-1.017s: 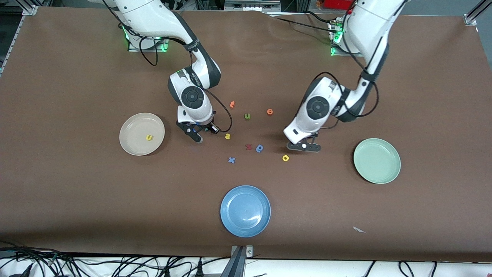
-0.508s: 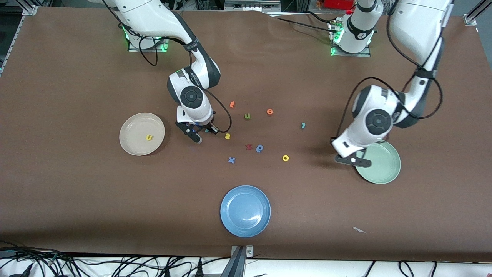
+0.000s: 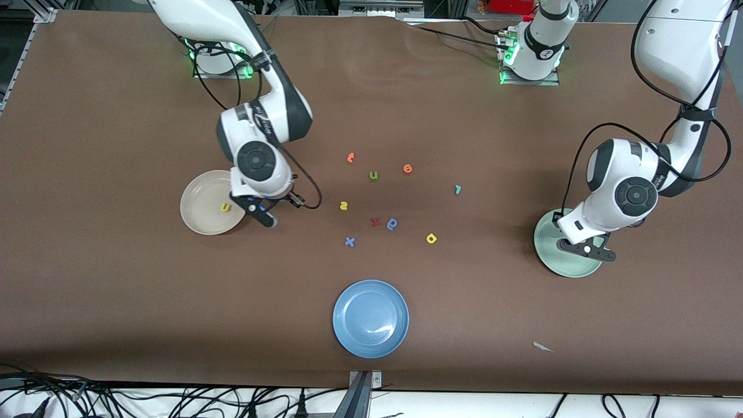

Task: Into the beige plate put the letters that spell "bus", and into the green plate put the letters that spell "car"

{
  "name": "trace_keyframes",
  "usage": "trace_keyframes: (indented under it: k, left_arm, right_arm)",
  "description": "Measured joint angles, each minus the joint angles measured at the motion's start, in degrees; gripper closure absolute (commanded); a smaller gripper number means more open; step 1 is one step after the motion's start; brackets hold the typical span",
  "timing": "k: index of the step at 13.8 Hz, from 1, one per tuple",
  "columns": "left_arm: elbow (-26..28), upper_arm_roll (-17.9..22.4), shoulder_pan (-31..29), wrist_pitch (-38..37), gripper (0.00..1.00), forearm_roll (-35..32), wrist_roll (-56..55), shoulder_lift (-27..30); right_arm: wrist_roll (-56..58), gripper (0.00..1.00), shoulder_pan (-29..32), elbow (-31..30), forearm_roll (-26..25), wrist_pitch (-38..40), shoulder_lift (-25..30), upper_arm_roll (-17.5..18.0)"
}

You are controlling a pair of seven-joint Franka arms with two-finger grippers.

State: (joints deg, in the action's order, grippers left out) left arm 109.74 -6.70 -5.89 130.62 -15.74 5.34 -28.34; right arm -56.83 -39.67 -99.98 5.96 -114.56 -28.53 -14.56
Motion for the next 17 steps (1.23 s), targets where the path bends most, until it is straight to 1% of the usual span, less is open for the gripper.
trace_keyframes:
  k: [3, 5, 6, 9, 10, 11, 12, 14, 17]
  left_arm:
    - [-0.56, -0.71, 0.05, 0.27, 0.00, -0.03, 0.07, -0.80]
    - [-1.15, -2.60, 0.18, 0.27, 0.00, 0.35, -1.85, -0.81]
    - [-1.26, -4.20, 0.24, 0.27, 0.00, 0.83, -4.13, -0.81]
    - [-1.13, -9.99, 0.63, 0.27, 0.00, 2.20, -11.90, -1.32]
    - [-0.65, -11.70, 0.71, 0.62, 0.00, 2.45, -13.93, -1.56]
    - [0.47, -13.14, 0.77, 1.98, 0.00, 2.46, -15.85, -1.64]
    - [2.06, -14.22, 0.80, 4.23, 0.00, 2.46, -17.70, -1.64]
    - [5.17, -15.71, 0.81, 7.86, 0.02, 2.46, -20.76, -1.65]
    - [7.81, -18.94, 0.86, 9.08, 0.03, 2.22, -26.43, -1.62]
  right_arm:
    - [11.88, 0.89, 0.26, -0.07, 0.04, 4.51, 0.64, -6.18]
    - [18.19, 0.89, 0.61, -1.11, 0.15, 5.26, 0.62, -9.07]
    - [19.98, 0.89, 0.88, -2.05, 0.16, 5.26, 0.60, -9.80]
    - [23.87, 0.89, 2.65, -5.98, 1.35, 3.56, 0.35, -10.05]
    - [24.87, 0.78, 3.15, -7.68, 1.64, 2.08, 0.14, -10.09]
    - [26.21, 0.38, 3.93, -9.28, 2.02, 0.74, -0.32, -10.12]
    - [27.40, 0.00, 4.84, -10.39, 2.91, -0.04, -0.93, -10.13]
    - [28.57, 0.00, 5.76, -10.94, 4.66, -0.47, -1.75, -10.13]
    - [27.84, 0.00, 5.02, -9.46, 6.95, -0.50, -1.47, -9.04]
